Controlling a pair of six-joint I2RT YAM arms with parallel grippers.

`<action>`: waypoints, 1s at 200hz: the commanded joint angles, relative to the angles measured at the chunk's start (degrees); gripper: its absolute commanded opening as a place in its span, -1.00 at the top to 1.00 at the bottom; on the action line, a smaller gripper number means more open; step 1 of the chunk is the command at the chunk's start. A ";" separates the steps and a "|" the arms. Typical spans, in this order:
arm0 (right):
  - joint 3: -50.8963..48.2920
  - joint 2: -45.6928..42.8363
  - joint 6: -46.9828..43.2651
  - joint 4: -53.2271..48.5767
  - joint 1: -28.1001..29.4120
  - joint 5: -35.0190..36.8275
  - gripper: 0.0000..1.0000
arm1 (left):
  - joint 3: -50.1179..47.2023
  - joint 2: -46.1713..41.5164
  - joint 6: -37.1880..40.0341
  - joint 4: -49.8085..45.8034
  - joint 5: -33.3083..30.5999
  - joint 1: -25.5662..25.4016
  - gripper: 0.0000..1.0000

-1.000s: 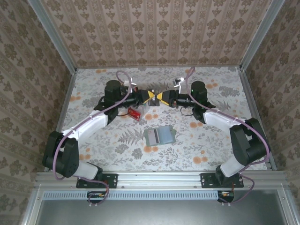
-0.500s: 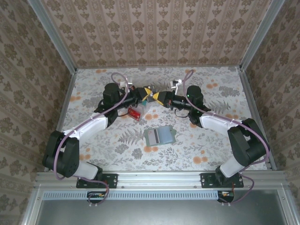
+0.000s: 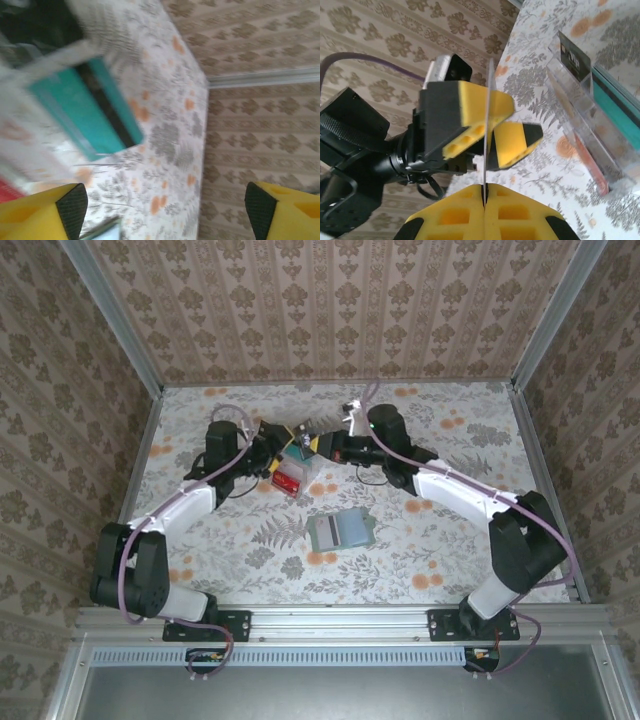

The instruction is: Take the credit cards out of the card holder

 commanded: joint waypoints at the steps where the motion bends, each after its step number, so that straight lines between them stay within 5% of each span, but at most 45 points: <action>1: 7.24 4.55 -14.58 -14.04 1.92 6.35 1.00 | -1.54 -3.10 8.07 -10.42 -3.63 2.67 -0.83; 42: 22.31 14.59 -27.69 -24.47 4.93 13.48 1.00 | -3.32 -7.87 13.97 -22.43 -8.38 10.22 -0.98; 80: 32.83 22.07 -36.98 -27.73 6.84 17.93 1.00 | -5.83 -9.77 16.52 -25.72 -6.50 15.32 -1.00; 200: 52.75 40.12 -47.19 -24.84 6.16 20.61 1.00 | -6.87 -9.69 18.09 -27.06 -3.08 16.36 -1.00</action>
